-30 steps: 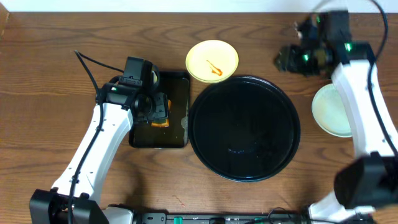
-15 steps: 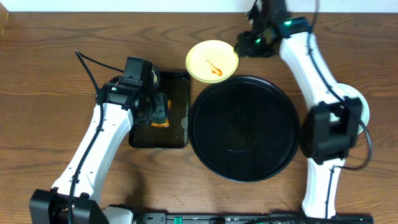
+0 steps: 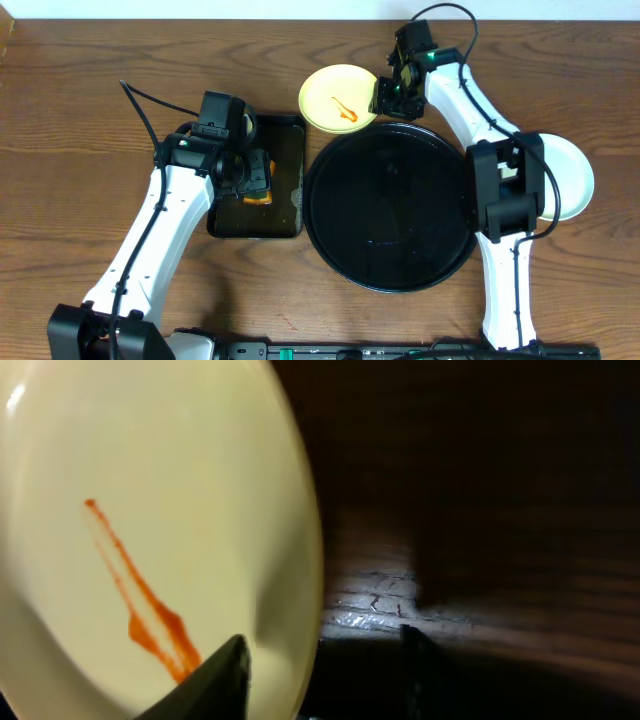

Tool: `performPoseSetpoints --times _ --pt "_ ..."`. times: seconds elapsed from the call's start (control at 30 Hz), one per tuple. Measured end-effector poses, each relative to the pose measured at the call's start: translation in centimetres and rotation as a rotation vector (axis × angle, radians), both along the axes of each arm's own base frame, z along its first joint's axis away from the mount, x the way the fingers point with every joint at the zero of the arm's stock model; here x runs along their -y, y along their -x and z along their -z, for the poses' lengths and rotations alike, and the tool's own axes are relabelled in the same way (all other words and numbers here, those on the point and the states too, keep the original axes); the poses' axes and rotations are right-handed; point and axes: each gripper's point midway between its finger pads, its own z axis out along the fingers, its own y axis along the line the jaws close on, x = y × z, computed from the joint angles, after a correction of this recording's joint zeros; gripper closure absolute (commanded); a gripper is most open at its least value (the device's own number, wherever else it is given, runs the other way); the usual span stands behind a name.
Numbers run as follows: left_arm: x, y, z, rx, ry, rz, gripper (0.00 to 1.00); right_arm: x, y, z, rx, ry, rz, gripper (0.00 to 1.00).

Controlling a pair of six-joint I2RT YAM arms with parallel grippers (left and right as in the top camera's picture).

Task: Clean dirty plates on tray and stack at the side
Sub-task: 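Reach the right gripper up to the yellow plate and grip its rim, then drag the yellow plate onto the black round tray with the right gripper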

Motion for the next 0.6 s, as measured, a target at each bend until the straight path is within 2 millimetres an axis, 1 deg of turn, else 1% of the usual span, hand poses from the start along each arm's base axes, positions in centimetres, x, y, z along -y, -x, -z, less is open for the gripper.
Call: performPoseSetpoints --times 0.07,0.13,0.33,0.43,0.6 --pt "0.0 0.0 0.0 0.0 0.0 0.0 0.39 -0.1 0.0 0.3 -0.011 -0.008 0.017 0.71" --pt "0.0 0.0 0.0 0.0 0.0 0.0 0.39 -0.2 0.0 0.5 -0.024 -0.017 0.04 0.75" --pt "0.0 0.0 0.0 0.0 0.0 0.0 0.39 -0.8 0.1 0.3 -0.043 -0.061 0.073 0.93" --pt "0.0 0.0 0.0 0.0 0.0 0.0 0.39 -1.0 0.0 0.1 -0.045 -0.078 0.082 0.99" --pt "0.0 0.0 0.0 0.0 0.0 0.0 0.38 -1.4 0.1 0.0 -0.056 -0.104 0.079 0.99"
